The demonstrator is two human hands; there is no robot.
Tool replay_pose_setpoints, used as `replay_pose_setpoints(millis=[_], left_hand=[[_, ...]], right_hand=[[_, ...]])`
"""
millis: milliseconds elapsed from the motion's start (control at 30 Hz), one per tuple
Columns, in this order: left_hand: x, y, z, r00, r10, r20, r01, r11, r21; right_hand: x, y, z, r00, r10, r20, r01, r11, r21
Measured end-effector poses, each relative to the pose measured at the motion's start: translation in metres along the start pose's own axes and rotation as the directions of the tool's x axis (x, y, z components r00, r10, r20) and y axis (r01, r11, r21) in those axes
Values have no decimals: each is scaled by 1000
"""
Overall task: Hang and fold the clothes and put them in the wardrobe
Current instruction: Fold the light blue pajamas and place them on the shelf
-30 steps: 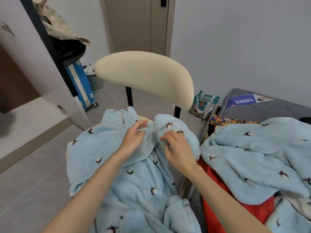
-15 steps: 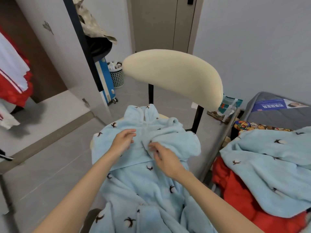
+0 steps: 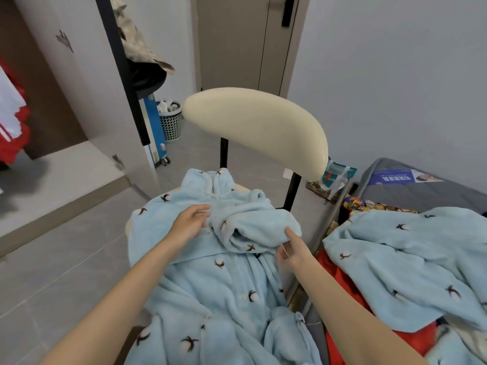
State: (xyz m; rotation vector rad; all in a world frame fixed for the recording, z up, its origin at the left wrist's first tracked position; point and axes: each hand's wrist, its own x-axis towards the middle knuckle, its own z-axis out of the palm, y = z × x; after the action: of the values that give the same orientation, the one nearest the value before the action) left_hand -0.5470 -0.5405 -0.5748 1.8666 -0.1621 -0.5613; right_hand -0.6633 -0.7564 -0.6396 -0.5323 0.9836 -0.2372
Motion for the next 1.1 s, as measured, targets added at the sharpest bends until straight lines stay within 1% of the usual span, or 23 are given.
replay_pose_setpoints(millis=[67, 133, 200, 233, 267, 300, 333, 367, 400, 433, 467, 533, 600, 667, 700, 733, 767, 800, 833, 900, 967, 1033, 1100], left_hand=[[-3, 1, -9, 1000, -2, -23, 2, 1000, -19], [-6, 3, -17, 999, -3, -33, 2, 999, -34], [-9, 6, -24, 999, 0, -41, -2, 999, -44], [-10, 7, -28, 999, 3, -52, -6, 998, -58], [-12, 9, -32, 998, 6, -67, -12, 997, -81], [-14, 10, -38, 996, 10, -89, -19, 994, -103], [-16, 10, -44, 993, 10, -117, -24, 992, -122], [-17, 8, -51, 989, 3, -149, -23, 991, -131], [-19, 6, -58, 984, -7, -180, -16, 992, -125], [-20, 2, -66, 978, -20, -208, -2, 995, -103], [-20, -3, -73, 973, -33, -229, 17, 997, -71], [-21, -18, -85, 966, -103, -237, 100, 995, -21], [-23, -39, -93, 954, -205, -218, 207, 978, -17], [-23, -60, -95, 936, -283, -210, 276, 959, -62], [-24, -69, -93, 922, -323, -212, 301, 945, -130], [-23, -75, -91, 906, -369, -205, 322, 919, -229], [-21, -81, -89, 887, -420, -190, 346, 880, -327], [-18, -83, -87, 867, -468, -171, 370, 834, -409], [-17, -83, -84, 849, -504, -158, 385, 795, -468], [-11, -86, -79, 841, -510, -181, 357, 774, -523], [0, -92, -76, 855, -461, -240, 290, 807, -514], [11, -97, -74, 872, -398, -284, 255, 866, -429], [21, -101, -72, 870, -376, -319, 288, 913, -290]], right_hand=[[-8, -3, 16, 995, -96, 41, 96, 995, -10], [-19, -8, 34, 962, -254, 97, 266, 955, -132], [-36, -10, 56, 891, -403, 210, 448, 855, -259], [-47, -9, 68, 842, -452, 293, 531, 788, -311], [-57, -7, 80, 790, -470, 394, 603, 710, -364], [-65, -4, 91, 749, -430, 505, 646, 644, -410], [-73, 1, 101, 723, -333, 605, 653, 616, -441], [-80, 7, 109, 710, -208, 673, 624, 628, -464], [-83, 14, 113, 705, -107, 701, 576, 663, -478], [-82, 22, 115, 717, -69, 694, 541, 683, -490], [-80, 30, 115, 746, -99, 659, 533, 681, -501], [-73, 43, 110, 806, -244, 539, 560, 609, -561], [-60, 53, 98, 802, -360, 476, 596, 450, -664], [-47, 58, 83, 786, -368, 497, 599, 250, -761], [-39, 58, 76, 781, -342, 523, 588, 120, -800], [-32, 57, 70, 774, -300, 557, 571, -47, -819], [-27, 56, 64, 776, -237, 585, 541, -226, -810], [-20, 55, 60, 785, -175, 594, 507, -369, -779], [-18, 54, 57, 797, -128, 591, 480, -460, -747], [-12, 53, 51, 816, -77, 573, 445, -550, -707], [-5, 53, 49, 821, -75, 566, 390, -650, -652], [1, 54, 49, 788, -132, 601, 319, -748, -582], [5, 54, 50, 742, -187, 644, 303, -762, -572]])
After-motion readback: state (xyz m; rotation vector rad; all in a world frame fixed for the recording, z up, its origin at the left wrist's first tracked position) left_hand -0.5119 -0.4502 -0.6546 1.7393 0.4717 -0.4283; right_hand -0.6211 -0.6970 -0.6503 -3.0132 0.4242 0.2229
